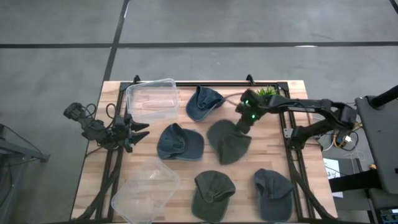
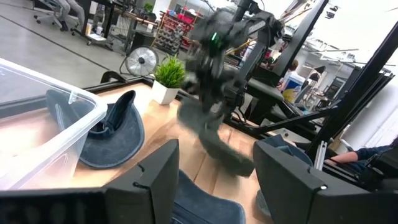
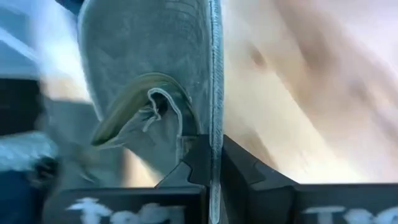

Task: Pick & Place hat
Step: Put the top gray cap into the top transparent bin

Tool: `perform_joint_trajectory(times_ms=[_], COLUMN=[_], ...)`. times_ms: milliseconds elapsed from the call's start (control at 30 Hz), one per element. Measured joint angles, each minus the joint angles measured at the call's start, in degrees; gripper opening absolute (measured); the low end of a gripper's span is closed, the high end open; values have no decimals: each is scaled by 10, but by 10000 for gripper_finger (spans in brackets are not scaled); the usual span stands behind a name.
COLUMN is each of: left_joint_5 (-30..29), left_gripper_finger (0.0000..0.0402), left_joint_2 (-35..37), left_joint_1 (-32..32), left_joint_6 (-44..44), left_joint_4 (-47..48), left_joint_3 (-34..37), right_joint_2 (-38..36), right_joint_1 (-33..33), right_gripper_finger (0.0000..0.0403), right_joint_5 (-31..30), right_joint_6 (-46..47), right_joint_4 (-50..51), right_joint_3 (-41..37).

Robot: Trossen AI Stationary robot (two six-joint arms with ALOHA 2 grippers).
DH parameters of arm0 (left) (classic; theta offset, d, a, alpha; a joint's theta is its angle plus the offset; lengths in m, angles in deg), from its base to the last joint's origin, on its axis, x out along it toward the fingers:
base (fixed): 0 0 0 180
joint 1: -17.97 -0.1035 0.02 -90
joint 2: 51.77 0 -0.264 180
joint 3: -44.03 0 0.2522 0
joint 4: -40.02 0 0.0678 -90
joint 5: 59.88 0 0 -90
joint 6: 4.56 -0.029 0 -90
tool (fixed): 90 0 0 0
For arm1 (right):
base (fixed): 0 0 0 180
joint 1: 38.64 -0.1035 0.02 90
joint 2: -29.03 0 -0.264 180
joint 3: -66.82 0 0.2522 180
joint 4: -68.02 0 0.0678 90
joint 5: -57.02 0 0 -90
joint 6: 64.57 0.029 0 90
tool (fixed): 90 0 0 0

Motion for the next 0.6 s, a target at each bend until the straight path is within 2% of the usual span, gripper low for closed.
perform_joint_trajectory(times_ms=[200, 300, 433, 600], left_joint_5=[0, 0, 0, 0], left_gripper_finger=[200, 200, 200, 200], left_joint_2=[0, 0, 0, 0], left_joint_1=[0, 0, 0, 0], left_joint_6=[4, 4, 4, 5], left_joint_4=[0, 0, 0, 0], left_joint_3=[0, 0, 0, 0], right_joint_2=[-69, -72, -47, 21], right_joint_1=[-3, -10, -18, -18], right_gripper_finger=[10, 10, 10, 9], right_joint_5=[-7, -49, -104, -105], right_joint_6=[-8, -34, -79, -136], right_joint_4=[107, 170, 224, 232], right_joint_3=[162, 254, 356, 445])
